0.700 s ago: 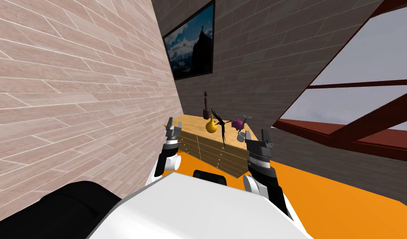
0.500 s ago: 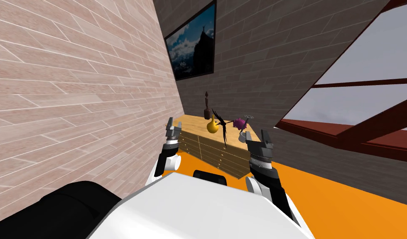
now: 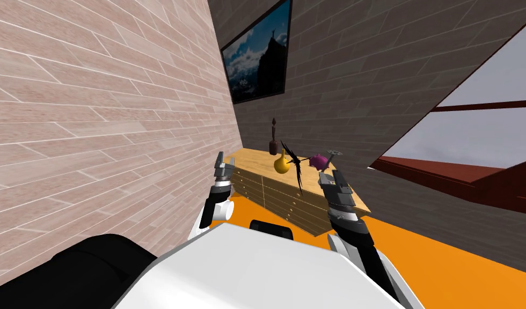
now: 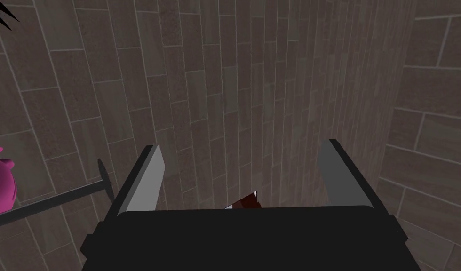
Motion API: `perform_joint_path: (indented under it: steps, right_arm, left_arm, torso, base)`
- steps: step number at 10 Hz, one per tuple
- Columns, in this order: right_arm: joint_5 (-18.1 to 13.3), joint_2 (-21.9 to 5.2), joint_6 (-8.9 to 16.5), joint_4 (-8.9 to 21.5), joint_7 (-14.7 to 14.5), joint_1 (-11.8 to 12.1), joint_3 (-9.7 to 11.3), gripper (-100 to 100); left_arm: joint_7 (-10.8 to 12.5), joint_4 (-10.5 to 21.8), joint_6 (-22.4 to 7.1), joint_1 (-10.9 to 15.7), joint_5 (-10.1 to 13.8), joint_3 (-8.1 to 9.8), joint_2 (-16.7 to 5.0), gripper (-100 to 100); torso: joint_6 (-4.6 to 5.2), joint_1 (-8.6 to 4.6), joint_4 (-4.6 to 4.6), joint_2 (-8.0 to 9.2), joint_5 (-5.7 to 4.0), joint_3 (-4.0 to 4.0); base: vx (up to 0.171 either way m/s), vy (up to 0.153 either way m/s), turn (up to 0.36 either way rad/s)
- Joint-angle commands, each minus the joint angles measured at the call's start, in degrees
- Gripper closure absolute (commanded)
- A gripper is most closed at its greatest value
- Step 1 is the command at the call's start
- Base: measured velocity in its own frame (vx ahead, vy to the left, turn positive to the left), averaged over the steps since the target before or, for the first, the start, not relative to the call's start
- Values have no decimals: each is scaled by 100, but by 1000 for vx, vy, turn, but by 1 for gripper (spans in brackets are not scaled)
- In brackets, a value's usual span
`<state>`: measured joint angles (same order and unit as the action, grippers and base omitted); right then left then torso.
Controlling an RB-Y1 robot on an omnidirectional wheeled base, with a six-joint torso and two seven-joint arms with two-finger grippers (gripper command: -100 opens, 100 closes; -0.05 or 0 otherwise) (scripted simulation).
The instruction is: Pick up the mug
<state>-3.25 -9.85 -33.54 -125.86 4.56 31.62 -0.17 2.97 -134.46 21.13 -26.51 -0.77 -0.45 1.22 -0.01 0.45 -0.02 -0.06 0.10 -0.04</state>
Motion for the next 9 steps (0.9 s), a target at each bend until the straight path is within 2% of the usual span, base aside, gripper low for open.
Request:
perform_joint_path:
  steps: [1, 3, 4, 6, 7, 9]
  right_arm:
    - [-86, -286, -21, 102, -134, 13, -141, -100]
    - [-220, -630, -46, 262, -303, 16, -320, -100]
    - [-220, -677, -46, 262, -303, 16, -320, -100]
    - [-383, -1061, -71, 455, -484, 11, -499, -100]
    - [-383, -1104, -71, 455, -484, 11, -499, -100]
    - [-576, -1489, -94, 682, -672, -3, -669, -100]
  left_arm:
    - [0, 0, 0, 0, 0, 0, 0, 0]
    - [0, 0, 0, 0, 0, 0, 0, 0]
    - [0, 0, 0, 0, 0, 0, 0, 0]
    - [0, 0, 0, 0, 0, 0, 0, 0]
    - [0, 0, 0, 0, 0, 1, 0, 0]
    - [0, 0, 0, 0, 0, 1, -1, 0]
  torso:
    - [0, 0, 0, 0, 0, 0]
    - [0, 13, 0, -1, 3, -1]
    - [0, 4, -1, -4, 2, -2]
    - [0, -19, 1, 4, -4, 2]
    - [1, -19, 1, 5, -4, 3]
    - [1, -24, 1, 5, -5, 3]
  base:
    - [23, 148, 97]
    - [28, 143, 114]
    - [19, 70, 22]
    - [8, 71, 100]
    - [5, 53, 35]
    - [12, 72, 103]
